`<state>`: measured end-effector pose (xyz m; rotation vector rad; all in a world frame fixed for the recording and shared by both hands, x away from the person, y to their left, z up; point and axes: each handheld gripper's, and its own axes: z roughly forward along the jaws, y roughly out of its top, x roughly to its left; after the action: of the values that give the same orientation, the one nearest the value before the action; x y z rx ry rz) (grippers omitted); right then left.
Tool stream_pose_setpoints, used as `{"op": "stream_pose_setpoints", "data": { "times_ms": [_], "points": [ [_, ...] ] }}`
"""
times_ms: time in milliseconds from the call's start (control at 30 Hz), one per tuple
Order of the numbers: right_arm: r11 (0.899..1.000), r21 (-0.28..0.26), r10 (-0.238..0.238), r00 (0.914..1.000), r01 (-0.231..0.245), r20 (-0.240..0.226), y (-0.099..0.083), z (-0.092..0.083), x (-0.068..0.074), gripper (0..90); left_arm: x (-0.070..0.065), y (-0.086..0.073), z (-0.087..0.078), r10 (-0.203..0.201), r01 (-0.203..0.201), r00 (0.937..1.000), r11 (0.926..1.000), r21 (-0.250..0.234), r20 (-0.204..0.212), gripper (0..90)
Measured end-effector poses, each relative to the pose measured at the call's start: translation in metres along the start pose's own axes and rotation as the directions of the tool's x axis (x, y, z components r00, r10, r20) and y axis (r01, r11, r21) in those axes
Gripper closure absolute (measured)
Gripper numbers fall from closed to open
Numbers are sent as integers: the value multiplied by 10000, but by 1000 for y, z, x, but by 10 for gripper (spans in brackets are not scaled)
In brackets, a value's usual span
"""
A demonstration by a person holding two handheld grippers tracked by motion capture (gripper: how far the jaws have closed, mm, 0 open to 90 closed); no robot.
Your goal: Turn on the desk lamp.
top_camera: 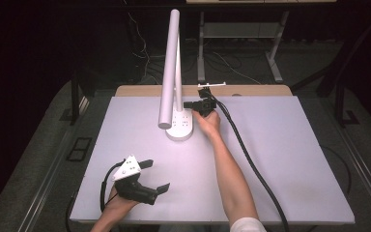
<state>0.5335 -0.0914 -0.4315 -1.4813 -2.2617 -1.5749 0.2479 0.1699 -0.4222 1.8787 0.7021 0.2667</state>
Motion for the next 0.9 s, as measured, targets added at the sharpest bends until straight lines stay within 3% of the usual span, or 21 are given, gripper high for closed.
{"op": "stream_pose_setpoints", "data": {
  "times_ms": [200,467,900],
  "points": [
    [9995,-75,-317,9995,317,0,8,-13,4,892,-1,0,1,14,-14,10000,10000,22,-30,0],
    [9935,378,-1079,9940,1072,190,13,-35,5,893,0,0,2,90,-90,10000,9999,117,-16,0],
    [9829,584,-1755,9844,1744,142,7,-79,10,892,0,-1,4,168,-167,9999,9996,211,-34,0]
  ]
}}
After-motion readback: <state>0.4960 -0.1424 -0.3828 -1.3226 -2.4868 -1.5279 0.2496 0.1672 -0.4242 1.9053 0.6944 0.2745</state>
